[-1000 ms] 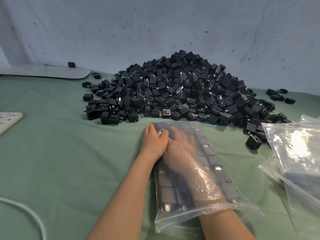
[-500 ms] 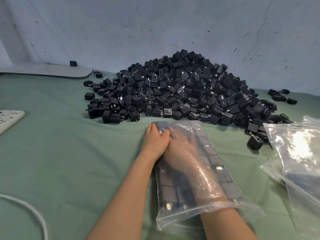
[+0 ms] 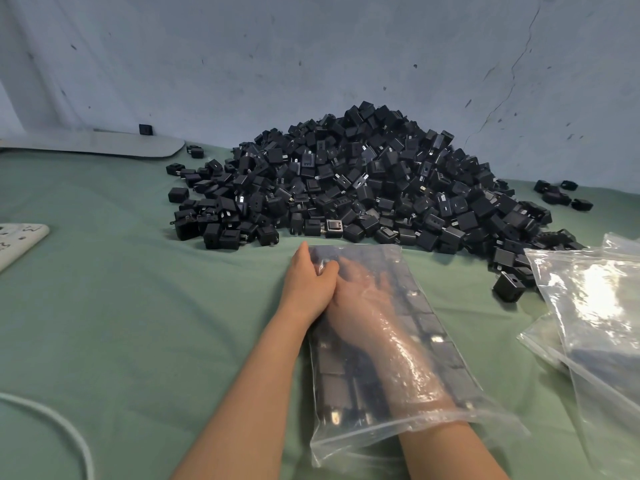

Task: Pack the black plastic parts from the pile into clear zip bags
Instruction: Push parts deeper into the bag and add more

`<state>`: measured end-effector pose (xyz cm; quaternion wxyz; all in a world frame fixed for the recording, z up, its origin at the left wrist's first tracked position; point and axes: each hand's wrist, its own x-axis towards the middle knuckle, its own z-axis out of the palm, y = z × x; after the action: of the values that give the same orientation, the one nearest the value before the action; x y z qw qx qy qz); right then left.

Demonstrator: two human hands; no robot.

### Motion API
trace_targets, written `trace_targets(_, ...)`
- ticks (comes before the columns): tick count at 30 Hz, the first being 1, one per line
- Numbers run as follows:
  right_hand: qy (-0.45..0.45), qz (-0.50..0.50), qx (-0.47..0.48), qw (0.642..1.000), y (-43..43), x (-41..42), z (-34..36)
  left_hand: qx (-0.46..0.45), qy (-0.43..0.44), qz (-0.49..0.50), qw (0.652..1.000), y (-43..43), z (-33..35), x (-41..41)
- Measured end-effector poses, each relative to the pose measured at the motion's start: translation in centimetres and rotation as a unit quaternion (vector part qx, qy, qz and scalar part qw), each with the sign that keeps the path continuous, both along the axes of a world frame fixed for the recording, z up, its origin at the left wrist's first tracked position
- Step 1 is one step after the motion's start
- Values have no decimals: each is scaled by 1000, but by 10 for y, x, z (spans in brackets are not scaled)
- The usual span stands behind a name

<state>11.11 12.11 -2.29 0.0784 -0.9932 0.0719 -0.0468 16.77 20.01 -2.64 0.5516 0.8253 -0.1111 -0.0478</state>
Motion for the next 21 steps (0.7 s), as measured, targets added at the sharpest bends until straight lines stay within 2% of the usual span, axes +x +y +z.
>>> trace_targets(6, -38, 6, 26, 999, 0, -2, -2, 14, 0, 3, 1000, 0, 0, 1)
trace_targets(9, -29, 14, 41, 999, 0, -2, -1, 19, 1, 9, 1000, 0, 0, 2)
trace_targets(17, 11, 35, -32, 999, -1, -1, -1, 36, -20, 11, 999, 0, -2, 3)
trace_targets(21, 20, 27, -23, 999, -2, 0, -1, 19, -36, -5, 999, 1, -3, 3)
